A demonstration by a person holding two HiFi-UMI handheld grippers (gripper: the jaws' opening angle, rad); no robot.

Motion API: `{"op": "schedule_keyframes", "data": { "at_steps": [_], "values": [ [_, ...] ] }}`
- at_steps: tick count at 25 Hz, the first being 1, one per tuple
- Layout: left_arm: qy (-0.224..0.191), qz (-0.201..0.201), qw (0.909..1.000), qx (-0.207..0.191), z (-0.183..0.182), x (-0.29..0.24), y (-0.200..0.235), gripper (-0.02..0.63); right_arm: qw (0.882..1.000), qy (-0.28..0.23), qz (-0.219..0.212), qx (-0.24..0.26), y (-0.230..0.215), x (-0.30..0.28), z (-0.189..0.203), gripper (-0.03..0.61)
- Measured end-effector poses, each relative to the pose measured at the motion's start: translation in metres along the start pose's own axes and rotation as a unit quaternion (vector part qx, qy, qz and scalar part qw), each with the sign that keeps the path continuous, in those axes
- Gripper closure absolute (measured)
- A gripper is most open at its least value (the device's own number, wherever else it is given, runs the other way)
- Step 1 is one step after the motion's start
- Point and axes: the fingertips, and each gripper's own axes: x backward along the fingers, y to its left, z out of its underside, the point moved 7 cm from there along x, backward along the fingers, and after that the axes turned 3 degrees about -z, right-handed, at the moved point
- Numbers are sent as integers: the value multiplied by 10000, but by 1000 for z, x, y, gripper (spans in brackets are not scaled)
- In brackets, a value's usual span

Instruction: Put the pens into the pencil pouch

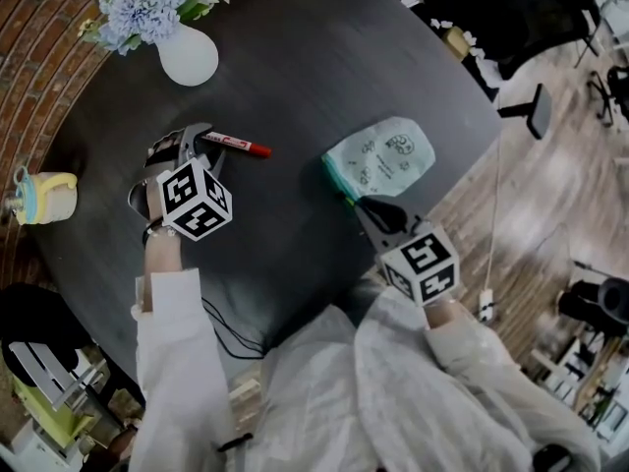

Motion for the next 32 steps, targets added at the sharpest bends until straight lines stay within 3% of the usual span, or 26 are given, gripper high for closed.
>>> {"op": "schedule_keyframes", "data": {
  "at_steps": [4, 14, 18, 25, 32],
  "values": [
    [220, 396, 9983, -358, 1, -9, -3, 465, 10000, -3, 5, 12, 0, 0, 0, 543],
    [220, 1198, 9912, -510, 1, -15, 2, 468, 10000, 42, -2, -14, 1, 1, 3, 543],
    [322, 1664, 9848, -379, 1, -17, 1, 535, 10000, 26, 11, -26, 1, 0, 3, 543],
    [233, 1360, 9903, -138, 2, -11, -9, 546, 10000, -61, 68, -7, 2, 2, 0, 544],
    [-323, 1379, 9896, 236, -18, 17, -42, 546, 9997, -160, 179, -45, 1, 7, -3, 543]
  ]
}}
